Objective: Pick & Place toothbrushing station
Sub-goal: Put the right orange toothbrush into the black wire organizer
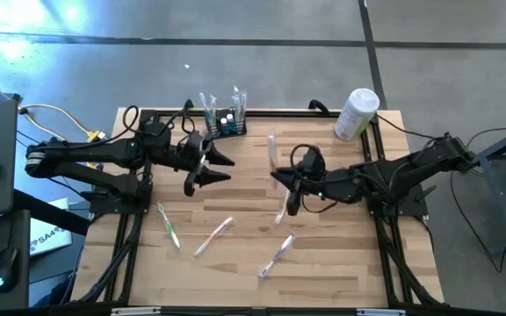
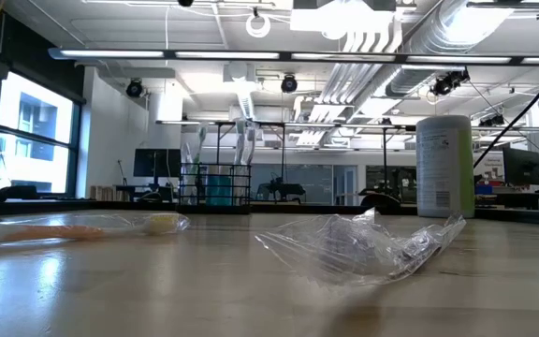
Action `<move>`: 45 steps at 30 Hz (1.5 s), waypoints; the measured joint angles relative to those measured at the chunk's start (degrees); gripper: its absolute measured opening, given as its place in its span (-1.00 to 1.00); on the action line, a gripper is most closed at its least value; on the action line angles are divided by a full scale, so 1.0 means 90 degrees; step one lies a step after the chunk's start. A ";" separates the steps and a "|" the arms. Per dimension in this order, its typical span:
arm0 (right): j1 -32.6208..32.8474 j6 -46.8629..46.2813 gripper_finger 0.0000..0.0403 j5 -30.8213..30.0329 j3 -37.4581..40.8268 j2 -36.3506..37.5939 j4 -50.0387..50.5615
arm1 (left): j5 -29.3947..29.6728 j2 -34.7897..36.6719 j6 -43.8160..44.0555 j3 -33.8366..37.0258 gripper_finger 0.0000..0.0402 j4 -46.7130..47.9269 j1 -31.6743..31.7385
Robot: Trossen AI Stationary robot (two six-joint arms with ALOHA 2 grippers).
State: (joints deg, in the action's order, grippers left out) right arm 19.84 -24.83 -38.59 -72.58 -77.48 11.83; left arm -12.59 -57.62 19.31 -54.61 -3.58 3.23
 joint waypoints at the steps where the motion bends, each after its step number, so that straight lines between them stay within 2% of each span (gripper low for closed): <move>1: -0.0021 -0.0028 -0.91 0.0029 0.0000 -0.0078 -0.0015 | 0.0212 0.0000 0.0002 0.0000 0.07 0.0034 -0.0028; 3: -0.0032 -0.0035 -0.91 0.0221 0.0000 -0.0234 -0.0013 | 0.0511 -0.0026 0.0052 0.0000 0.07 0.0111 -0.0042; 7: -0.0142 0.0070 -0.91 0.0636 0.0002 -0.0505 -0.0108 | 0.0627 -0.0149 0.0237 0.0005 0.07 0.0034 -0.0028; 11: -0.0365 0.0180 -0.91 0.1029 0.0002 -0.0519 -0.0106 | 0.0981 -0.0381 0.0384 -0.0007 0.07 -0.0352 -0.0030; 18: -0.0835 0.0511 -0.91 0.1909 0.0002 -0.0430 -0.0037 | 0.1075 -0.0944 0.0010 -0.0002 0.07 -0.1960 -0.0030; 20: -0.0949 0.0577 -0.91 0.2097 0.0002 -0.0429 -0.0032 | 0.1064 -0.1067 0.0004 -0.0002 0.07 -0.2137 -0.0030; 28: -0.1265 0.0810 -0.91 0.2538 0.0002 -0.0436 0.0000 | 0.1058 -0.1424 0.0049 0.0000 0.07 -0.2288 -0.0030; 40: -0.1438 0.0952 -0.91 0.2854 0.0002 -0.0436 0.0006 | 0.1252 -0.1426 -0.0278 0.0000 0.07 -0.2321 -0.0028; 45: -0.1460 0.0939 -0.91 0.2854 0.0002 -0.0436 0.0006 | 0.1265 -0.1426 -0.0338 0.0000 -0.05 -0.2316 -0.0028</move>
State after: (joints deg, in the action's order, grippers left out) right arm 6.70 -16.39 -12.91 -72.55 -81.41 11.88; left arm -1.21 -70.46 16.27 -54.61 -24.43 2.98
